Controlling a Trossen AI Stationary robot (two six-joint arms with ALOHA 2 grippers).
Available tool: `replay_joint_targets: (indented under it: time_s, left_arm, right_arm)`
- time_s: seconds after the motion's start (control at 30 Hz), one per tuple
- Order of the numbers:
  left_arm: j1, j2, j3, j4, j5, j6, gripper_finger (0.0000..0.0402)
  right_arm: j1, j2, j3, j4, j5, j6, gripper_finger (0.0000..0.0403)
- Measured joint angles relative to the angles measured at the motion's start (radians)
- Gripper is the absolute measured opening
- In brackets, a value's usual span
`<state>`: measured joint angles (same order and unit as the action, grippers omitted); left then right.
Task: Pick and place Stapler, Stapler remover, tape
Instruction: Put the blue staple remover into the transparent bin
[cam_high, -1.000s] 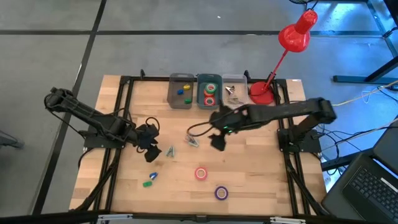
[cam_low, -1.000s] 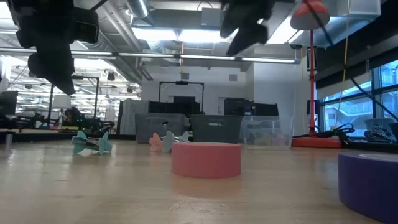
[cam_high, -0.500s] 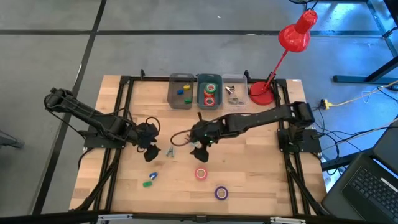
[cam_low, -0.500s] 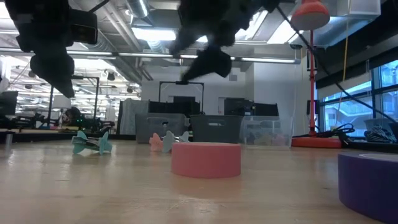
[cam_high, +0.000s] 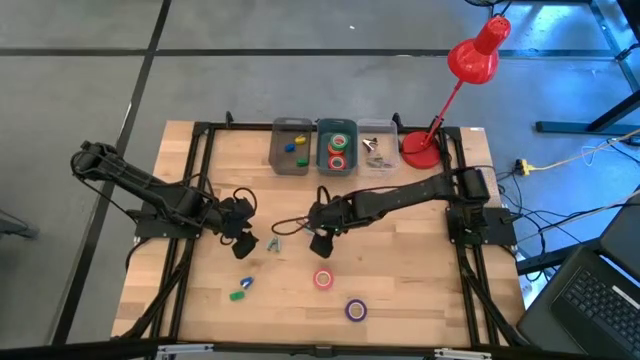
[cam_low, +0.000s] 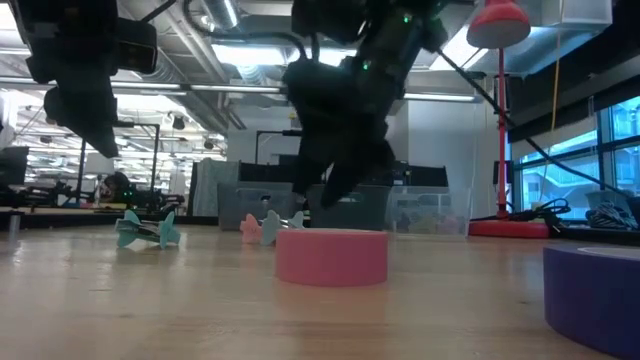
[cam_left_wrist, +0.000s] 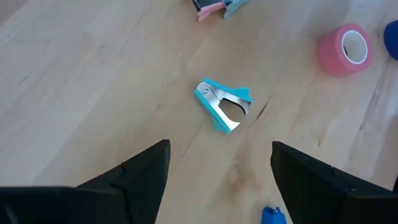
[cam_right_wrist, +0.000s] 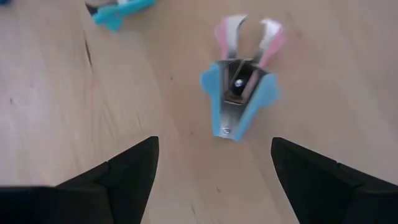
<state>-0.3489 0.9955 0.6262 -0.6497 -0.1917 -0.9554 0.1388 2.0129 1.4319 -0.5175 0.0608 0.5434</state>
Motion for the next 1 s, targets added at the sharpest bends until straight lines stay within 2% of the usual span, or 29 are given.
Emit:
replay_joint_targets:
  time_s: [0.6,0.73,1.0]
  left_arm:
    - [0.0,0.0,0.0,-0.005,0.001,-0.001,0.0267]
    - [0.0,0.0,0.0,-0.005,0.002,-0.001,0.0267]
    - [0.0,0.0,0.0,-0.005,0.001,-0.001,0.0267]
  right_arm:
    - [0.002,0.128,0.002,0.132,0.004,-0.025,0.0307]
    - [0.001,0.13,0.002,0.142,0.026,-0.036,0.0259]
    - [-0.006,0.134,0.001,0.154,0.04,-0.081,0.0104]
